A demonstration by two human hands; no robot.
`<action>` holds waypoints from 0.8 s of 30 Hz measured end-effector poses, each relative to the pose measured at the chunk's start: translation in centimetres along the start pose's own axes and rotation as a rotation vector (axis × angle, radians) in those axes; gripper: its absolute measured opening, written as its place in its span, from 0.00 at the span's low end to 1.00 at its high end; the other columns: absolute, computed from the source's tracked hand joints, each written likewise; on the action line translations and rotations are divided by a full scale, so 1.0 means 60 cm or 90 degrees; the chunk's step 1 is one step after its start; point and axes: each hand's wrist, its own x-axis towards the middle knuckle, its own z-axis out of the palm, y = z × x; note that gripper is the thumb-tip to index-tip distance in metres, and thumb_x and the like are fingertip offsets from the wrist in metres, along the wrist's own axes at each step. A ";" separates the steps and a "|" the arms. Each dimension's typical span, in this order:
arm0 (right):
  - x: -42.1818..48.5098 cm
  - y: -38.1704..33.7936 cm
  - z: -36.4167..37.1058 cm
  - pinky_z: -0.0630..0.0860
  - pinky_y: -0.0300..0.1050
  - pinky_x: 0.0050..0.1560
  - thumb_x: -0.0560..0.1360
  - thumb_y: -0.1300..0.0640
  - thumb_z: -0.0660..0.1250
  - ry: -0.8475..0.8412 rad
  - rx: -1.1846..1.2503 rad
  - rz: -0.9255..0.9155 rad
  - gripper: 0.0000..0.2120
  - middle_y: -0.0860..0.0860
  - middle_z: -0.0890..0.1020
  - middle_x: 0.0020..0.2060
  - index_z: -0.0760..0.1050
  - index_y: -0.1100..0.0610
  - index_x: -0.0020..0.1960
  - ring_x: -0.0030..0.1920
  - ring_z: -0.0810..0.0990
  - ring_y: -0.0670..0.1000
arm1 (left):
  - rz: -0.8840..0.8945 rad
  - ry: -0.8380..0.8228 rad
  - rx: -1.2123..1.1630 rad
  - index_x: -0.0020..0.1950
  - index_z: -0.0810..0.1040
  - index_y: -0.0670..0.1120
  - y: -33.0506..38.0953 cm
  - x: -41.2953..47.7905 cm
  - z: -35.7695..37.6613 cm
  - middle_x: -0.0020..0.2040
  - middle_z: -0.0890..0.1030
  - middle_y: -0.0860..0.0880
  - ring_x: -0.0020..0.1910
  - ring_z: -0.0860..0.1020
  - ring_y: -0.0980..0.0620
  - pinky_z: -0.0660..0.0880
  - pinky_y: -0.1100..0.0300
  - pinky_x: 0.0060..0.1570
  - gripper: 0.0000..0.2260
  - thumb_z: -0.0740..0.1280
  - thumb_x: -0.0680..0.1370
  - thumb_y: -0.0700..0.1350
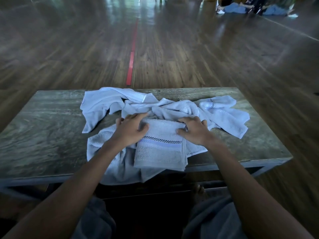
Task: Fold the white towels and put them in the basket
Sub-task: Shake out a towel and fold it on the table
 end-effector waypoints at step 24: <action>-0.030 -0.079 -0.051 0.72 0.41 0.55 0.69 0.45 0.73 -0.261 0.392 -0.008 0.14 0.43 0.83 0.46 0.78 0.47 0.52 0.49 0.80 0.41 | -0.010 0.017 -0.524 0.41 0.75 0.40 0.031 -0.034 -0.098 0.33 0.71 0.49 0.34 0.70 0.54 0.65 0.58 0.36 0.19 0.72 0.70 0.56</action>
